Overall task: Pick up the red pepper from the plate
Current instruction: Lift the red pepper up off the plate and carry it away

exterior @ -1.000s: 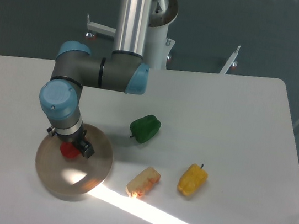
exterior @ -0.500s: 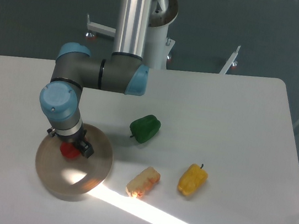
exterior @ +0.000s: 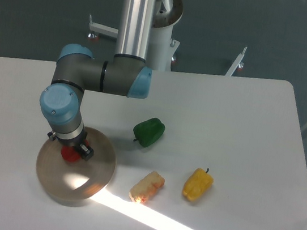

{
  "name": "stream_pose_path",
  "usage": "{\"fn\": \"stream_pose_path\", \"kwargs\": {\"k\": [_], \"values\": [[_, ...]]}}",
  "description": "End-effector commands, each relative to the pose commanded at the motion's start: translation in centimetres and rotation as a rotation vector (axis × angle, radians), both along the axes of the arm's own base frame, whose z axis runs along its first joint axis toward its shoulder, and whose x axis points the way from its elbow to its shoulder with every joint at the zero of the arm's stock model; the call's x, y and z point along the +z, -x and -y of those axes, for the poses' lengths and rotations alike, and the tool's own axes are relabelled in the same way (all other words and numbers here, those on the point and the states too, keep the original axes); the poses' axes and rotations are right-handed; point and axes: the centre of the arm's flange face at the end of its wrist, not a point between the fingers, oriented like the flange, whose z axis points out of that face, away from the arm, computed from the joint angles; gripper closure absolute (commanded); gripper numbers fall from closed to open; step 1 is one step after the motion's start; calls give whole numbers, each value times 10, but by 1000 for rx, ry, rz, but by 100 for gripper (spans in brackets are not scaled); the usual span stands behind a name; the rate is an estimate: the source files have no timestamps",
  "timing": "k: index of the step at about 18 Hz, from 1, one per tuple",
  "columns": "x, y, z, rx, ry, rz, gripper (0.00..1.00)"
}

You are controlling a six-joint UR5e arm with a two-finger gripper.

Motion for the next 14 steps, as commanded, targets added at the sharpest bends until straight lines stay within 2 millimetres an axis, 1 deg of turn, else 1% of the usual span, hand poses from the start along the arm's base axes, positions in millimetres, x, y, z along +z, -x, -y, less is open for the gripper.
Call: {"fn": "stream_pose_path", "kwargs": {"k": [2, 4, 6, 9, 11, 12, 14], "values": [[7, 0, -1, -2, -10, -2, 43], [18, 1, -1, -21, -18, -3, 43], [39, 7, 0, -60, -37, -7, 43], [74, 48, 11, -87, -34, -4, 43], [89, 79, 15, -107, -31, -2, 43], [102, 99, 21, -118, -37, -3, 43], [112, 129, 30, -133, -46, -7, 43]]}}
